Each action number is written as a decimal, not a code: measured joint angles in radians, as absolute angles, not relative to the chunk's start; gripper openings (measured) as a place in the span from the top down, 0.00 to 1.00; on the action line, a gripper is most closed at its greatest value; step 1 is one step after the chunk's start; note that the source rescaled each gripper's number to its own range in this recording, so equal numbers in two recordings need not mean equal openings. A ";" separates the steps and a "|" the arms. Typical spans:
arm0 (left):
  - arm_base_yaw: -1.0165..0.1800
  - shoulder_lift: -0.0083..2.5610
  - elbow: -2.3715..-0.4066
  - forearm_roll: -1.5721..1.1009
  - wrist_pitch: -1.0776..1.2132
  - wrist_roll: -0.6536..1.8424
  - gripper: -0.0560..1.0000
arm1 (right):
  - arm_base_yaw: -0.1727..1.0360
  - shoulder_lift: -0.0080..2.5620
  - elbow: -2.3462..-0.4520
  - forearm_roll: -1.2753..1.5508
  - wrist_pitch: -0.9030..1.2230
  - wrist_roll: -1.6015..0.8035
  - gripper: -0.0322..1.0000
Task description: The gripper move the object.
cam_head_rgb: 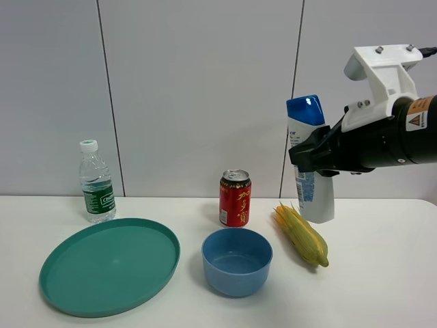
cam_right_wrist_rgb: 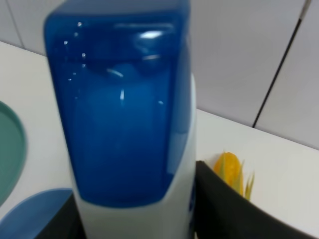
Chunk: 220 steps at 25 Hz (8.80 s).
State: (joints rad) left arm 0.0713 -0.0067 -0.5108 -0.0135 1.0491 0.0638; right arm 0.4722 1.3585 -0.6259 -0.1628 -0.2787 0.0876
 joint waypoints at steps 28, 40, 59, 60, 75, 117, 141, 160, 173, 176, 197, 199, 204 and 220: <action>0.071 -0.007 -0.511 -0.014 1.049 0.064 0.00 | 0.738 1.521 -0.625 -0.192 -0.345 0.008 0.97; 0.071 -0.007 -0.511 -0.014 1.049 0.064 0.00 | 0.738 1.644 -0.625 -0.504 -0.624 0.309 0.97; 0.071 -0.007 -0.511 -0.014 1.049 0.064 0.00 | 0.738 1.773 -0.626 -0.488 -0.699 0.115 0.97; 0.071 -0.007 -0.511 -0.014 1.049 0.064 0.00 | 0.738 1.773 -0.626 -0.480 -0.699 0.114 0.97; 0.071 -0.007 -0.511 -0.014 1.049 0.064 0.00 | 0.738 1.924 -0.735 -0.554 -0.757 0.095 0.97; 0.071 -0.007 -0.511 -0.014 1.049 0.064 0.00 | 0.738 1.921 -0.742 -0.527 -0.753 0.099 0.45; 0.071 -0.007 -0.511 -0.014 1.049 0.064 0.00 | 0.738 1.508 -0.742 -0.554 -0.576 0.229 0.40; 0.071 -0.007 -0.511 -0.014 1.049 0.064 0.00 | 0.738 0.919 -0.838 -0.149 0.426 -0.118 0.35; 0.071 -0.007 -0.511 -0.014 1.049 0.064 0.00 | 0.362 0.583 -0.610 -0.116 0.643 0.047 0.15; 0.071 -0.007 -0.511 -0.014 1.049 0.064 0.00 | 0.276 0.504 -0.608 -0.118 0.729 0.105 0.15; 0.071 -0.007 -0.511 -0.014 1.049 0.064 0.00 | 0.105 -0.003 -0.606 -0.238 1.075 0.267 0.15; 0.071 -0.007 -0.511 -0.014 1.049 0.064 0.00 | 0.103 -0.003 -0.591 -0.237 1.079 0.275 0.15; 0.071 -0.007 -0.511 -0.014 1.049 0.064 0.00 | 0.074 -0.003 -0.508 -0.217 1.081 0.302 0.15; 0.071 -0.007 -0.511 -0.014 1.049 0.064 0.00 | 0.024 -0.003 -0.505 -0.219 1.077 0.315 0.15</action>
